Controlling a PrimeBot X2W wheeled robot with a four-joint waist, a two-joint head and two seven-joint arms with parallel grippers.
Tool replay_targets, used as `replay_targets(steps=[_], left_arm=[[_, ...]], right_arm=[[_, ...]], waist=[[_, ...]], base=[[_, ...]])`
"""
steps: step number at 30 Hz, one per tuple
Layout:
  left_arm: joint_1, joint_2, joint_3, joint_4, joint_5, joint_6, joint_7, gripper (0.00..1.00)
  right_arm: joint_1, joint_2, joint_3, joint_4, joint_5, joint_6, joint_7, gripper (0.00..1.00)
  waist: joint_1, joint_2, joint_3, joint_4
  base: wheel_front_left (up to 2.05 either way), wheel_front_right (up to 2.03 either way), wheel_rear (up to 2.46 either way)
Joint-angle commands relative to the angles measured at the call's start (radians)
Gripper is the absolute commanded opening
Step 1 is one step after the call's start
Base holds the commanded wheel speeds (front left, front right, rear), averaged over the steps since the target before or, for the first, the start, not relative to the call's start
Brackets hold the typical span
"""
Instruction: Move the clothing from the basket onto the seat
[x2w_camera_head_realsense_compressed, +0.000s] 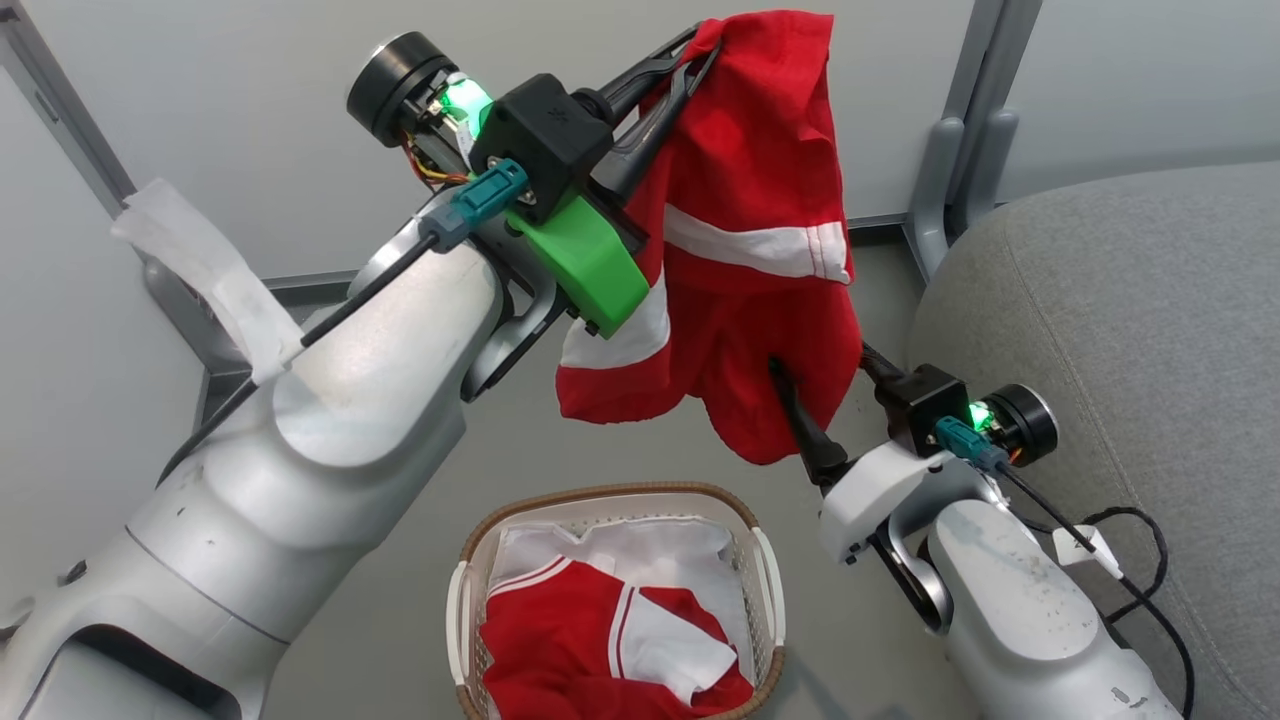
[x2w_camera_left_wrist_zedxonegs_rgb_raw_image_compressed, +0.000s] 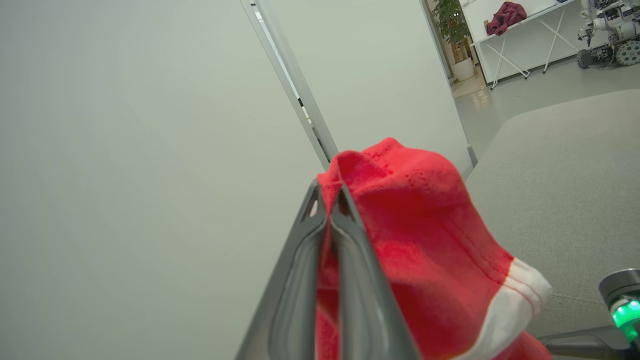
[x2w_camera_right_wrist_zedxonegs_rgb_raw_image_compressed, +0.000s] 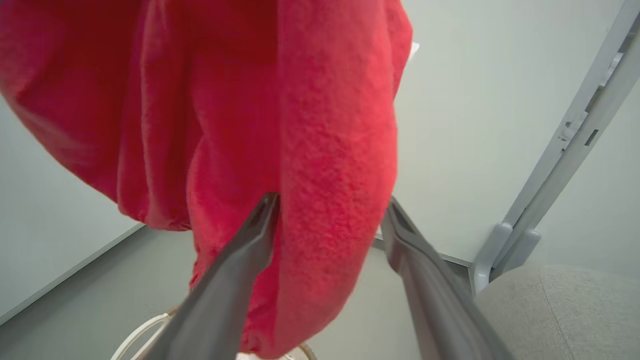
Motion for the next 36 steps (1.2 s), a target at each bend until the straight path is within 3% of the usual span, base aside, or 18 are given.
replay_targets(steps=[1, 4, 5, 6, 7, 8, 9, 10, 21, 23, 24, 36], left_arm=[[-0.019, -0.002, -0.002, -0.005, -0.008, 0.002, 0.002, 0.0], [-0.014, -0.002, -0.01, -0.016, -0.013, 0.002, 0.002, 0.0], [-0.011, -0.001, -0.012, -0.018, -0.015, 0.002, 0.002, 0.0], [-0.005, 0.002, -0.013, -0.019, -0.017, 0.002, 0.004, 0.0], [0.0, 0.005, -0.012, -0.018, -0.02, 0.003, 0.006, 0.0], [0.008, 0.01, -0.01, -0.016, -0.025, 0.007, 0.006, 0.0], [0.014, 0.014, -0.007, -0.014, -0.028, 0.01, 0.005, 0.0], [0.023, 0.019, -0.003, -0.01, -0.031, 0.014, 0.005, 0.0], [0.126, 0.085, 0.05, 0.102, -0.088, 0.059, -0.027, 0.0], [0.153, 0.089, 0.065, 0.118, -0.096, 0.065, -0.04, 0.53], [0.17, 0.09, 0.069, 0.126, -0.1, 0.067, -0.046, 0.97], [0.39, 0.038, 0.122, 0.117, -0.125, 0.066, -0.062, 1.0]], right_arm=[[-0.022, -0.004, 0.018, 0.022, 0.022, -0.001, 0.0, 1.0], [-0.051, -0.004, 0.076, 0.068, 0.065, -0.001, 0.0, 1.0], [-0.058, -0.004, 0.087, 0.074, 0.075, -0.001, 0.0, 0.93], [-0.065, -0.005, 0.1, 0.083, 0.086, -0.001, 0.0, 0.59], [-0.071, -0.005, 0.106, 0.089, 0.092, -0.001, 0.0, 0.39], [-0.078, -0.004, 0.112, 0.09, 0.099, -0.001, 0.0, 0.26], [-0.08, -0.004, 0.115, 0.09, 0.103, -0.001, 0.0, 0.07], [-0.08, -0.004, 0.118, 0.086, 0.107, -0.001, 0.0, 0.0], [-0.05, -0.004, 0.085, -0.001, 0.083, -0.001, 0.0, 0.0], [-0.049, -0.007, 0.07, -0.023, 0.077, -0.001, -0.001, 0.0], [-0.048, -0.009, 0.061, -0.036, 0.075, -0.001, 0.0, 0.0], [-0.018, -0.029, -0.068, -0.195, 0.025, -0.001, -0.001, 0.0]], waist=[[0.0001, 0.0, 0.001, 0.01], [0.0001, 0.0, 0.0, 0.019], [0.0001, 0.0, 0.0, 0.021], [0.0001, 0.0, 0.0, 0.023], [0.0001, 0.0, 0.0, 0.025], [0.0001, 0.0, -0.001, 0.026], [0.0001, 0.0, -0.001, 0.026], [0.0001, 0.0, -0.002, 0.025], [0.0001, 0.0, -0.003, -0.009], [0.0001, 0.0, -0.003, -0.016], [0.0001, 0.0, -0.003, -0.019], [0.0001, 0.0, -0.005, -0.038]], base=[[0.0, 0.0, 0.0], [0.0, 0.0, 0.0], [0.0, 0.0, 0.0], [0.0, 0.0, 0.0], [0.0, 0.0, 0.0], [0.0, 0.0, 0.0], [0.0, 0.0, 0.0], [0.0, 0.0, 0.0], [0.0, 0.0, 0.0], [0.0, 0.0, 0.0], [0.0, 0.0, 0.0], [0.0, 0.0, 0.0]])
